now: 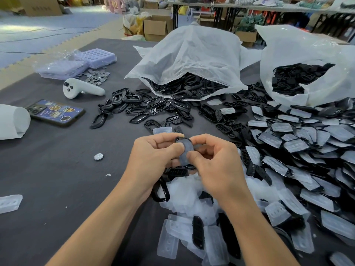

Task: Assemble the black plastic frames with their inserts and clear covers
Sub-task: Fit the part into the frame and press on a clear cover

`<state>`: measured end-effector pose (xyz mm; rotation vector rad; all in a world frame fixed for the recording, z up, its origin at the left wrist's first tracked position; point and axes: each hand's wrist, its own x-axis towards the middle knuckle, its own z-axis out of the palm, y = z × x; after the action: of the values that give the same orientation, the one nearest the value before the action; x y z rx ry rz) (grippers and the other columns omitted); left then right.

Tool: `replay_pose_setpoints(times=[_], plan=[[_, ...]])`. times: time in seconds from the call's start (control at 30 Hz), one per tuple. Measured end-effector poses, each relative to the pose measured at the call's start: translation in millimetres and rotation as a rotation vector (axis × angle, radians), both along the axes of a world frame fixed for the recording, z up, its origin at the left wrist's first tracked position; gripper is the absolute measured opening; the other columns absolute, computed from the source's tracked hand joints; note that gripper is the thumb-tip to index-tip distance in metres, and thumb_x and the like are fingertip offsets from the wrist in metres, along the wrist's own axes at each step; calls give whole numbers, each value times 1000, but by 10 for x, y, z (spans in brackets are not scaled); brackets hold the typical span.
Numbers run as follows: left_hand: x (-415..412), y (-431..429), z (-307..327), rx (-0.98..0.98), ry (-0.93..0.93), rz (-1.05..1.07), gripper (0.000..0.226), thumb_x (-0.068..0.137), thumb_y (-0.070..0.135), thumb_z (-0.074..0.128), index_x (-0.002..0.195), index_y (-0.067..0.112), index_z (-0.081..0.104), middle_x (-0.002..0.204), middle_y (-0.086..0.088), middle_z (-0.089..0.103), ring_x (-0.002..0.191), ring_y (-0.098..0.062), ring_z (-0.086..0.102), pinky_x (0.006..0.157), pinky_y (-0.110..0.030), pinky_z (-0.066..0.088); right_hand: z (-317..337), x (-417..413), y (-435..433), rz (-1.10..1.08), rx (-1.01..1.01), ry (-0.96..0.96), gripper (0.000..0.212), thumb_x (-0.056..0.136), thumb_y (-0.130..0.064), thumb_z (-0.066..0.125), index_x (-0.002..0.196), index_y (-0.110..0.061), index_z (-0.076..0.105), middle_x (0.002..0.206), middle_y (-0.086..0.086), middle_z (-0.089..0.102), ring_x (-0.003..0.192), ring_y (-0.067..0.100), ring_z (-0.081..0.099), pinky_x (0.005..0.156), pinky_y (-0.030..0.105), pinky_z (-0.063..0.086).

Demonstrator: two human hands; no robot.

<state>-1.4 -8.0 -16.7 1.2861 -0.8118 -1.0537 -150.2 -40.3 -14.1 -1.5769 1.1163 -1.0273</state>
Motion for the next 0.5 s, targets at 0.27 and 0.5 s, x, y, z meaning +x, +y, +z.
replay_pose_setpoints(times=[0.27,0.5], plan=[[-23,-9,-33,-21,-117,72,17,88,3,76,96,18,83,84,-12,81,72,-26,77,66,-33,63,32,27,27,47,83,-78,25,86,-5,73,94,-29,76,76,-1,77,56,15,70,53,20,51],[-1,22,-26,71,-225,-33,12,89,12,77,82,19,84,72,-15,77,64,-23,72,66,-33,58,66,31,54,2,159,-221,28,87,7,73,92,-20,78,72,3,76,54,13,70,51,18,53]])
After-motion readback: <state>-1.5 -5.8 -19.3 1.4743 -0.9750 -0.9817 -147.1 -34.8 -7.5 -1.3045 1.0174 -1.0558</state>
